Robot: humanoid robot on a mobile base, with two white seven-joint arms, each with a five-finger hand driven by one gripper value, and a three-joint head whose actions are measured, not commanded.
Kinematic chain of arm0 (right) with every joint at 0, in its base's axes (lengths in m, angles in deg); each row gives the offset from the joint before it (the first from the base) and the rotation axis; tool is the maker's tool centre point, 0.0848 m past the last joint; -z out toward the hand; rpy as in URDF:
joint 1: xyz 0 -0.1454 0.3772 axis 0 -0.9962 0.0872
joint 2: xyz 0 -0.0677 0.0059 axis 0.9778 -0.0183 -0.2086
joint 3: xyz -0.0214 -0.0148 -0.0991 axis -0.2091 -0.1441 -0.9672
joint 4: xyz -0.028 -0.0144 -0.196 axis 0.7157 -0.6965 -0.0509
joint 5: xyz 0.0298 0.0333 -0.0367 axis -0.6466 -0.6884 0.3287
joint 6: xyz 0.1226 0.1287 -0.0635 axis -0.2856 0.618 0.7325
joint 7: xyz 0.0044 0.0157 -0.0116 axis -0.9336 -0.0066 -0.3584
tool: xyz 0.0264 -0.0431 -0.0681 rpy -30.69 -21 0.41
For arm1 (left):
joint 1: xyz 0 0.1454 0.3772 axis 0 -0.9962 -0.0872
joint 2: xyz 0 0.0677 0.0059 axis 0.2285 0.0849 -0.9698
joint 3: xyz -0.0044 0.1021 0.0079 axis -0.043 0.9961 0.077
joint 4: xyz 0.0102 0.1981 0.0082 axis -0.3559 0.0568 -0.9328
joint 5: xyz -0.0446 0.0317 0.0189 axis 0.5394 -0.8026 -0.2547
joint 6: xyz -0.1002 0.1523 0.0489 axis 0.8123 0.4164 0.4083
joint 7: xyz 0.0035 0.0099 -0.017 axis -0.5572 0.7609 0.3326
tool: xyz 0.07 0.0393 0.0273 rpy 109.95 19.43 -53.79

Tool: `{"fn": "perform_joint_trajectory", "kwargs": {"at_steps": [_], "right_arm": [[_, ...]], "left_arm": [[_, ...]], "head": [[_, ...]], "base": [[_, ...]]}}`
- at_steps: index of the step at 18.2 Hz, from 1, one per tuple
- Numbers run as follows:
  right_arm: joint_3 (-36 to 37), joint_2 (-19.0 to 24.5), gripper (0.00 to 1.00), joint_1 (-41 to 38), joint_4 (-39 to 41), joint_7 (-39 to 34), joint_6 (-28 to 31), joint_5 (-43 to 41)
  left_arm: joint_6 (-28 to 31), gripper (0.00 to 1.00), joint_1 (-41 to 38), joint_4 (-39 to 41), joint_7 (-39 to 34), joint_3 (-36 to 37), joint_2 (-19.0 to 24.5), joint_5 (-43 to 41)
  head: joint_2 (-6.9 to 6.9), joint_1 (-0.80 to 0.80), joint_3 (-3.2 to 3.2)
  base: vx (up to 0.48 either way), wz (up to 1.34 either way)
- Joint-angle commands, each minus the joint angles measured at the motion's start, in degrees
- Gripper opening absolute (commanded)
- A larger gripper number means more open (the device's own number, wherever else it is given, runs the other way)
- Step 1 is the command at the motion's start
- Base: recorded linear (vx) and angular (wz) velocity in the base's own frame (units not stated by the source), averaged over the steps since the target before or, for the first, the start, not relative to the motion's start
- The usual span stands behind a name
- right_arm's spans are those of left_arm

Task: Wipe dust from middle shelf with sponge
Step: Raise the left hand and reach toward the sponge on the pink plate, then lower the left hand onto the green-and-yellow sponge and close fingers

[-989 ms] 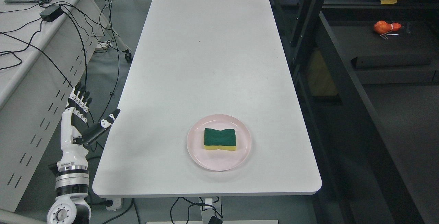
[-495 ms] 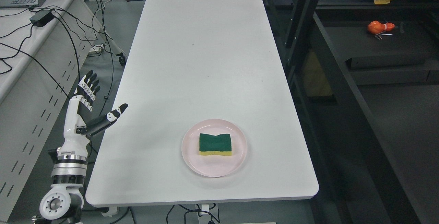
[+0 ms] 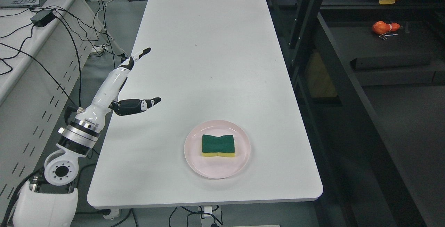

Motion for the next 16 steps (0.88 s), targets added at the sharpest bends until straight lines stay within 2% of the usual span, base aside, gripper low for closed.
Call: {"fn": "perform_joint_trajectory", "kwargs": {"at_steps": [1,5,9,16], "right_arm": [[-0.1,-1.0,1.0,0.0,1.0,0.0,0.0,0.0],[0.0,-1.0,1.0,0.0,1.0,0.0,0.0,0.0],[0.0,-1.0,1.0,0.0,1.0,0.0,0.0,0.0],[0.0,-1.0,1.0,0.0,1.0,0.0,0.0,0.0]], "left_arm": [[-3.8,0.97,5.4,-3.9,2.0,18.4,7.2,-20.9],[-4.3,0.97,7.1,-4.0,5.8,24.3,6.5,-28.4],[-9.4,0.97,11.6,-4.1,9.9,31.3,6.0,-28.9],[-9.8,0.96,14.5,-4.0,12.7,37.9,4.4,-30.9]], "head": [[0.0,0.0,0.0],[0.0,0.0,0.0],[0.0,0.0,0.0],[0.0,0.0,0.0]], "base": [[0.0,0.0],[0.0,0.0],[0.0,0.0],[0.0,0.0]]}}
